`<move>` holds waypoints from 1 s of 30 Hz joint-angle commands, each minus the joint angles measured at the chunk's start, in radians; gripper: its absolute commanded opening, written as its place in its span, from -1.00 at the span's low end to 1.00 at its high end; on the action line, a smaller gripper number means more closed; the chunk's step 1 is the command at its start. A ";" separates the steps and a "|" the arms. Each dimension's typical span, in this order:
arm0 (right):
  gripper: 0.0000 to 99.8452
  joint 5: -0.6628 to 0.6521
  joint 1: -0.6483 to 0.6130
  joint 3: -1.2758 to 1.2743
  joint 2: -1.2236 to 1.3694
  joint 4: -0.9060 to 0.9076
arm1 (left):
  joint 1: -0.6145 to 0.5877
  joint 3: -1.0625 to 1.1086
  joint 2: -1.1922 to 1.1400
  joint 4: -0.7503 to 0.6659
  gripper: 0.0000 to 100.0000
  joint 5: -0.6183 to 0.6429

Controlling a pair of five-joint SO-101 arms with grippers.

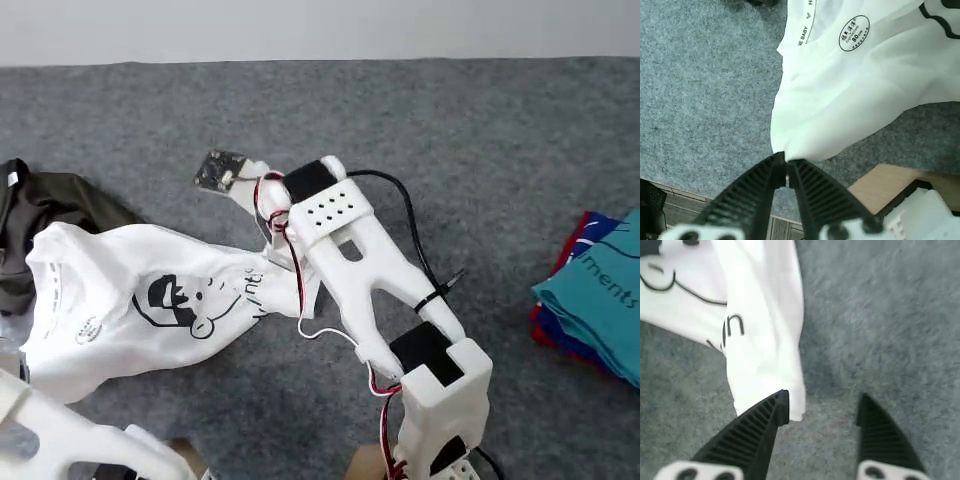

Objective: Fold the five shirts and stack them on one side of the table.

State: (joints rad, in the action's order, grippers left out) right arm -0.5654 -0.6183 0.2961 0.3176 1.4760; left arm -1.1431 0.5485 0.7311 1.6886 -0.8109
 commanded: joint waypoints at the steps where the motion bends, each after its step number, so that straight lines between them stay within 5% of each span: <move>1: -0.49 0.012 0.007 0.092 -0.050 0.056 | 0.008 -0.028 0.015 0.006 -1.00 0.009; 16: -0.48 0.066 -0.137 0.103 0.096 0.183 | 0.026 -0.027 0.009 0.000 -1.00 0.031; 30: -0.49 0.060 0.005 0.103 0.214 -0.008 | 0.025 -0.027 0.014 0.000 -1.00 0.031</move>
State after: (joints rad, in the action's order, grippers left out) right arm -0.5117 -0.6536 0.3514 0.5447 1.4960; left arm -1.1247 0.5485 0.7311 1.6886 -0.7894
